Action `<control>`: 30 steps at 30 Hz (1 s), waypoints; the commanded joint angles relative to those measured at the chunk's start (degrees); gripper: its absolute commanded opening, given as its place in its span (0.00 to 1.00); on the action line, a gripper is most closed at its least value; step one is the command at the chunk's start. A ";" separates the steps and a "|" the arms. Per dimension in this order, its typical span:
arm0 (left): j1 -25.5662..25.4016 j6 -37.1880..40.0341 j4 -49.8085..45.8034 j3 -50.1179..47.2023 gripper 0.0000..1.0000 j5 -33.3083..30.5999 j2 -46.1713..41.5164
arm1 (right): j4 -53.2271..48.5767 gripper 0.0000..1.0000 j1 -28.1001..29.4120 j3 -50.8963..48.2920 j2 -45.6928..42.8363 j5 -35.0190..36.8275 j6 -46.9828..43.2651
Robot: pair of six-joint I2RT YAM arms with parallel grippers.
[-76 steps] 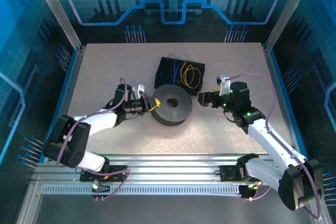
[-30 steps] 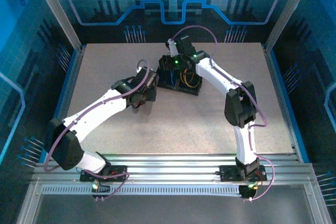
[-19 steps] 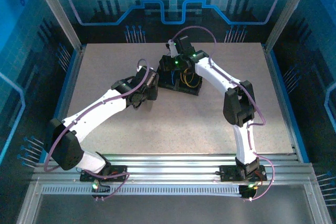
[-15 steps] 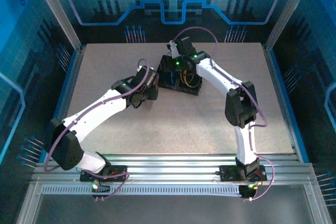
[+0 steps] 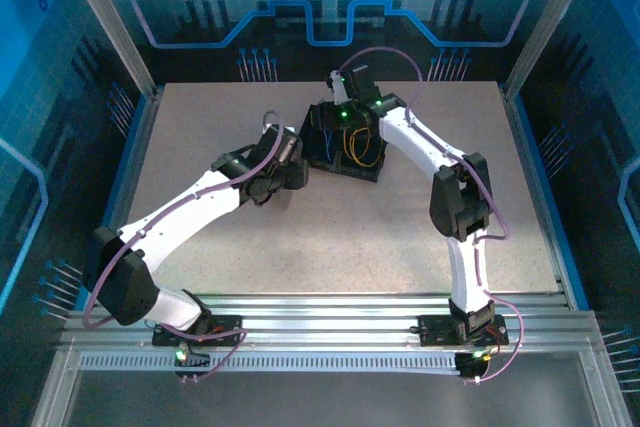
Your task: Wrap the cables
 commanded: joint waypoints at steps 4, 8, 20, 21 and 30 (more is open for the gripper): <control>-0.32 -0.97 -0.25 -1.71 0.99 2.06 -7.20 | -2.66 0.46 -0.06 5.67 5.62 -2.65 1.86; -0.36 -2.00 -1.11 -2.48 0.99 0.12 -11.55 | -4.23 0.37 -0.04 8.22 6.85 -2.12 2.01; -0.24 -3.19 3.78 -13.64 0.99 -3.88 -28.15 | -3.31 0.00 0.42 6.04 -2.69 0.12 0.76; -0.23 -3.19 4.39 -14.52 0.99 -3.74 -29.39 | -2.74 0.00 0.42 5.63 -4.31 -0.09 0.49; 0.55 -3.85 5.60 -15.96 0.99 2.21 -31.85 | 7.58 0.00 0.16 -7.54 -22.07 -3.66 3.21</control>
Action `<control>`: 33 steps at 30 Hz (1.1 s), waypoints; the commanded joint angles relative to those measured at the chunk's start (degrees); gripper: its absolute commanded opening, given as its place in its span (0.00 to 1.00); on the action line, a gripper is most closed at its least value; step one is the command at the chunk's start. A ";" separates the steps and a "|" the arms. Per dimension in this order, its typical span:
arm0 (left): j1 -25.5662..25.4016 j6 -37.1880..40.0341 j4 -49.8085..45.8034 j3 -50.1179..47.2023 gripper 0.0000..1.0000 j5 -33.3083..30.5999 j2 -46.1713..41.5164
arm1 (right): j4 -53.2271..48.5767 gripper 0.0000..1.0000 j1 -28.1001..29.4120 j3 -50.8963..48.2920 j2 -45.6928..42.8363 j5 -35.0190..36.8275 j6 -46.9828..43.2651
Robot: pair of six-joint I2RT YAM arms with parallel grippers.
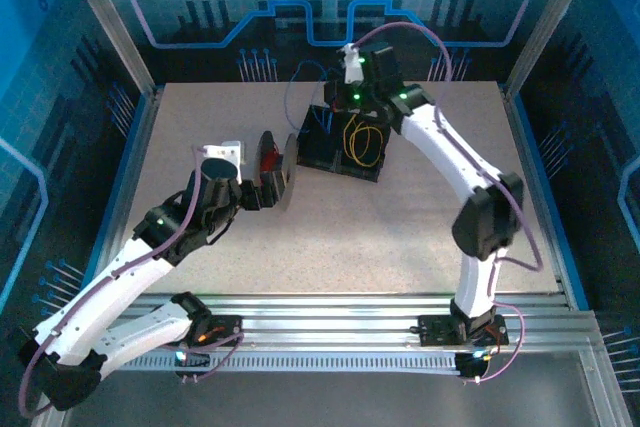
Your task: Wrap the cables
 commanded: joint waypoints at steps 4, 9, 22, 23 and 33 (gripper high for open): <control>3.20 -2.40 3.82 -1.14 0.99 11.54 -1.48 | 15.13 0.00 -2.40 -15.67 -15.45 -8.38 7.67; 9.68 -6.21 8.09 -2.74 0.99 25.52 -3.45 | 32.53 0.00 -8.51 -31.95 -24.06 -19.34 22.38; 16.77 -13.31 16.94 -5.68 0.99 40.56 -1.93 | 67.38 0.00 -11.62 -52.09 -24.67 -28.28 50.85; 16.77 -13.35 16.94 -5.67 1.00 40.29 -1.49 | 69.35 0.00 -11.44 -52.83 -24.26 -28.36 52.81; 16.86 -20.17 27.46 -6.29 0.94 45.63 4.14 | 80.91 0.00 -7.50 -57.86 -22.75 -28.88 61.20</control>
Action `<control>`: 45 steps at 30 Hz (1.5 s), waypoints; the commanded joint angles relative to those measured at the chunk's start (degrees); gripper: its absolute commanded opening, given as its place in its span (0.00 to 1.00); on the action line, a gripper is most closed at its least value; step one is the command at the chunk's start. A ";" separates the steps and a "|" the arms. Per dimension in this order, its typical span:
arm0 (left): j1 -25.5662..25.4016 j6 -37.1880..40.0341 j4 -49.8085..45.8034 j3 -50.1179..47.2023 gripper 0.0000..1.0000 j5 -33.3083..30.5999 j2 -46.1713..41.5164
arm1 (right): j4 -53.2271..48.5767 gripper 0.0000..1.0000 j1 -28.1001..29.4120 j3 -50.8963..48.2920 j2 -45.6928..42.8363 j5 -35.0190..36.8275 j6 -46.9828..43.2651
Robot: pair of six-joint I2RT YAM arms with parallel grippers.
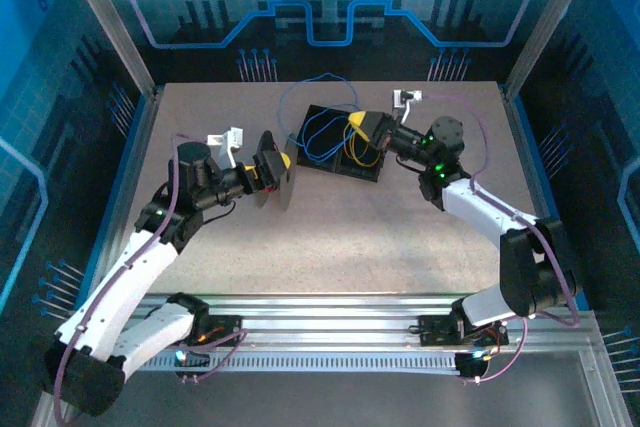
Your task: Wrap the cables
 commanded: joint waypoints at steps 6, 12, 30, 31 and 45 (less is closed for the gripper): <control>0.46 -8.68 14.27 -1.81 0.80 5.76 4.71 | 4.26 0.00 3.30 -2.76 -2.59 0.07 1.46; 0.46 -11.40 18.79 -1.55 0.56 6.42 8.42 | 2.50 0.00 4.70 -3.46 -4.52 0.55 0.60; 1.17 8.75 -12.17 6.90 0.00 2.42 5.76 | -33.11 0.00 -5.38 -1.24 -16.35 -4.44 -18.78; 1.17 11.31 -15.93 8.56 0.00 1.93 6.27 | -38.92 0.00 -6.53 -0.17 -16.69 -5.12 -22.47; 1.12 12.79 -17.30 12.37 0.64 0.87 9.64 | -14.63 0.00 1.19 -3.26 -11.51 -0.48 -5.26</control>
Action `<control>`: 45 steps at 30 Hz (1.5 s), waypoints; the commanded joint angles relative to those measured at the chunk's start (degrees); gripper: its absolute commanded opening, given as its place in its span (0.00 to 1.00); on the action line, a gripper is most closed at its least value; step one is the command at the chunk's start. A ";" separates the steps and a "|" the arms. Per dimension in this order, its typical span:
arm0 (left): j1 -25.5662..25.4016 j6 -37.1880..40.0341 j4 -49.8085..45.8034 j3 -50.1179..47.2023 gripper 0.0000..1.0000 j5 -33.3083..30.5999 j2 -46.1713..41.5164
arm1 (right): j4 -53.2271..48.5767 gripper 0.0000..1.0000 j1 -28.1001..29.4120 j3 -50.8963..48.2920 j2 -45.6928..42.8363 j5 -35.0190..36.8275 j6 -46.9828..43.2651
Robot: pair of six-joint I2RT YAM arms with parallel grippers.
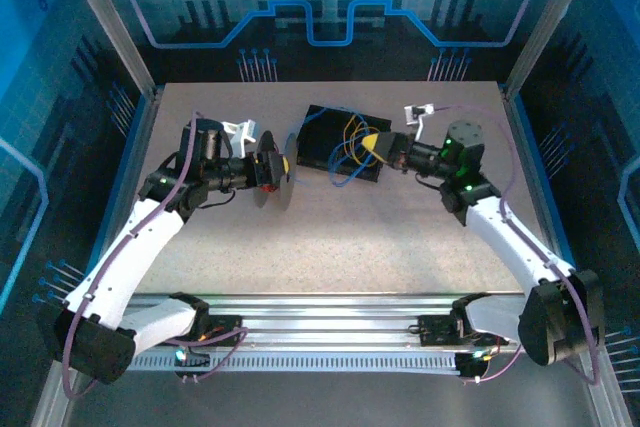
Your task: Wrap the cables
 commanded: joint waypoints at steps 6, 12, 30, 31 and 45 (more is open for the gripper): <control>0.34 -5.45 1.66 -3.24 0.99 -10.97 -4.06 | 17.92 0.00 7.69 -1.12 6.88 10.68 12.42; 0.29 -6.49 -0.74 -6.28 1.00 -23.16 -9.95 | 18.09 0.00 10.07 -1.30 9.46 17.33 12.74; 1.00 -0.23 2.73 -2.80 0.99 -25.64 1.89 | 14.12 0.00 16.93 -3.18 11.96 39.73 11.49; 1.00 -0.06 3.13 -2.87 0.99 -25.56 2.61 | 13.28 0.00 17.43 -3.28 11.79 40.96 11.47; 1.17 2.11 3.68 -0.51 0.81 -27.36 9.60 | 12.37 0.00 21.62 -3.07 13.87 50.09 13.83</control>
